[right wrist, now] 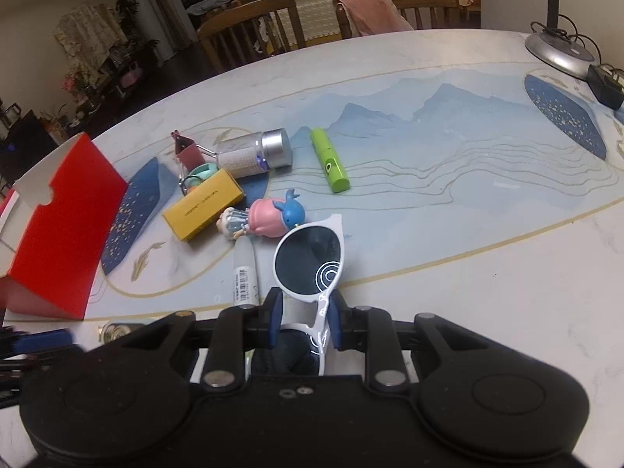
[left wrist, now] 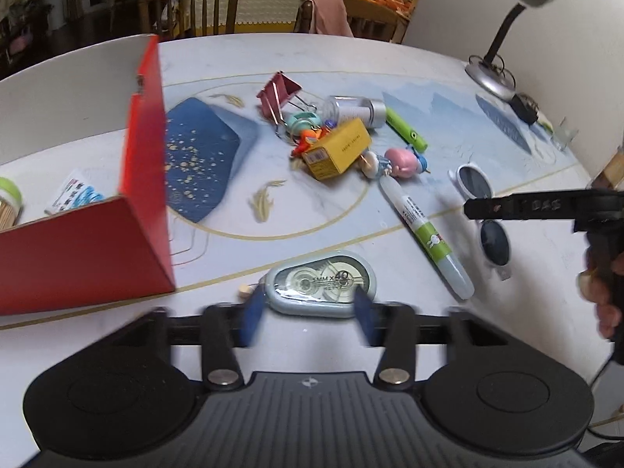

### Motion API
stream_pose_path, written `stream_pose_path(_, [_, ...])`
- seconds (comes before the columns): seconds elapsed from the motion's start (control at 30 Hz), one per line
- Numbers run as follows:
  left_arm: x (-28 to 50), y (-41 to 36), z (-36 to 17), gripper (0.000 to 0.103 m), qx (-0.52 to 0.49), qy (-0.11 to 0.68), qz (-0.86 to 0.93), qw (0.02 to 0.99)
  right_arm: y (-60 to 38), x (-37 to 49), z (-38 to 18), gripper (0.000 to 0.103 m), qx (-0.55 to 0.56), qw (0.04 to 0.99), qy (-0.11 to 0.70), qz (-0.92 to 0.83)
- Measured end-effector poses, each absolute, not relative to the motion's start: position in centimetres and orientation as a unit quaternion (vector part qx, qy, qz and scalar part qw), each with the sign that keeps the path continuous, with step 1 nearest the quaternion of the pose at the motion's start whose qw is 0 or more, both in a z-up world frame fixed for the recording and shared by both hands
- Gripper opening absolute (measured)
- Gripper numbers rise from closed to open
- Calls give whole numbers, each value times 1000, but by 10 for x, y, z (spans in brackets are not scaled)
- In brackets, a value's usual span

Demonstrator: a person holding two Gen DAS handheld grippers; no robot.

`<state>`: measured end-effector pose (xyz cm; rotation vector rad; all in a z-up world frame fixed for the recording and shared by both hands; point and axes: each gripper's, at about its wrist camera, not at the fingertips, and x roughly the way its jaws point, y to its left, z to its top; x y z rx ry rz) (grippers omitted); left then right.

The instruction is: Organize rigid objects

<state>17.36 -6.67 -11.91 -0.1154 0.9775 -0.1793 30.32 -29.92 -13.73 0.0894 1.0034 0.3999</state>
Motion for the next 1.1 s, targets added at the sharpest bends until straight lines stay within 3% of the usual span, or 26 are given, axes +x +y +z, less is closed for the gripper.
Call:
stream_pose_path(0.03, [174, -70, -120, 68, -55, 465, -90, 879, -301, 302, -136, 23, 42, 856, 477, 194])
stream_pose_path(0.37, [194, -110, -135, 69, 100, 457, -189, 863, -317, 299, -127, 23, 40, 848, 473, 234])
stream_pose_path(0.5, [199, -118, -142, 78, 137, 457, -208, 854, -322, 300, -129, 23, 36, 844, 477, 244])
stream_pose_path(1.1, [200, -111, -152, 75, 107, 478, -178, 853, -339, 309, -133, 23, 43, 837, 482, 256])
